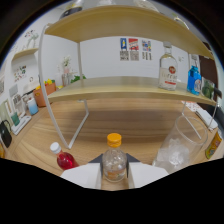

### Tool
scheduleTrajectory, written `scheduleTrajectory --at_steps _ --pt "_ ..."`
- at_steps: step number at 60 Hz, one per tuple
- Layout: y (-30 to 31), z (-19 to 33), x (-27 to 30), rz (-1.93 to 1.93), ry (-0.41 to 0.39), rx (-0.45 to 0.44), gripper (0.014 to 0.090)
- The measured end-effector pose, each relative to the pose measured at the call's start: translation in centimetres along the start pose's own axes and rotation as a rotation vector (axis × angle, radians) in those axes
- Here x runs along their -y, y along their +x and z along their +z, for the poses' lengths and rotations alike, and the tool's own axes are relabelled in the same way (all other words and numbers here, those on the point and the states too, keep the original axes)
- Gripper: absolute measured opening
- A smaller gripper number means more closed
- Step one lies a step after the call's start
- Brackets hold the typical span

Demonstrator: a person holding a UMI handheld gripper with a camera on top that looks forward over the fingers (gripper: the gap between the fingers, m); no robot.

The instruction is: Make me a cup of Vodka Sunrise.

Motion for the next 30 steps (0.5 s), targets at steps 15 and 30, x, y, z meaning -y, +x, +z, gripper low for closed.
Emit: scheduleTrajectory --at_steps 15,30 --pt "-0.9 0.6 -1.8 -0.031 -0.056 0.010 0.0359" --pt "-1.0 0.3 -2.0 -0.072 -0.061 0.019 0.0382"
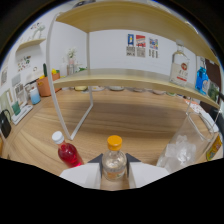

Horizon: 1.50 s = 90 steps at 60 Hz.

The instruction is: Make me a cup of Vodka Sunrise.

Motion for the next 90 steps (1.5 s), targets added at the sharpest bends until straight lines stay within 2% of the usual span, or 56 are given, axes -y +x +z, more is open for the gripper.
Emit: scheduleTrajectory --at_steps 7,9,10,11,14,19,34,41,47,53,65,77,84,90 --pt "0.3 -0.9 0.4 -0.042 0.012 -0.011 0.0528" --pt "0.3 -1.4 0.6 -0.044 0.015 -0.009 0.0615" --pt "0.3 -1.6 0.8 -0.043 0.018 -0.008 0.0685" --pt "0.2 -1.9 1.0 -0.041 0.021 -0.005 0.0689" --pt "0.1 -3.1 1.7 -0.030 0.035 0.003 0.0790" --pt "0.3 -5.9 3.4 -0.004 0.067 -0.002 0.0861" --pt "2.0 -15.6 6.5 0.056 0.165 0.002 0.0866" --pt "4.9 -18.4 5.0 0.049 0.163 -0.038 0.0864" --pt "7.9 -19.8 3.3 0.050 0.130 -0.074 0.0863" --pt "11.0 -21.0 3.9 0.071 0.128 -0.111 0.0869" --pt "16.2 -22.1 13.8 0.073 0.263 -0.136 0.0866" --pt "19.4 -20.4 25.6 0.062 0.417 -0.117 0.0860" --pt "20.4 -18.1 30.2 0.043 0.460 -0.106 0.0860" --pt "20.8 -16.4 32.7 0.025 0.472 -0.097 0.0803"
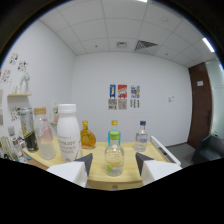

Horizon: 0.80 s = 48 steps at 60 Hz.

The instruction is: Make me a cup of Vodka Sunrise.

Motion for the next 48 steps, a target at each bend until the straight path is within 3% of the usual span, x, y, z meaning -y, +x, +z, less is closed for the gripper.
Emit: scheduleTrajectory --at_steps 16,34,48 --pt "0.0 3.3 -0.5 0.033 -0.049 0.003 0.0375" --pt "0.0 2.8 -0.7 0.006 -0.083 0.017 0.0354" --pt "0.9 -2.1 1.3 0.051 -0.033 0.014 0.0351"
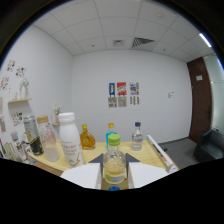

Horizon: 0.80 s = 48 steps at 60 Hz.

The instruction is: Make me a cup of Vodka Sunrise.

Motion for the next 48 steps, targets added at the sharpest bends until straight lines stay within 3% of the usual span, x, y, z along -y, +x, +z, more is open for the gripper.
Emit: scheduleTrajectory --at_steps 11,28,39,48 --pt "-0.2 -4.7 -3.1 -0.007 -0.004 -0.002 0.0350" --pt "-0.7 -5.0 -17.9 -0.073 -0.207 -0.012 0.0349" --pt "-0.6 -3.6 -23.0 -0.395 -0.305 -0.024 0.0349" --pt "-0.3 -2.3 -23.9 -0.806 -0.317 -0.018 0.0348"
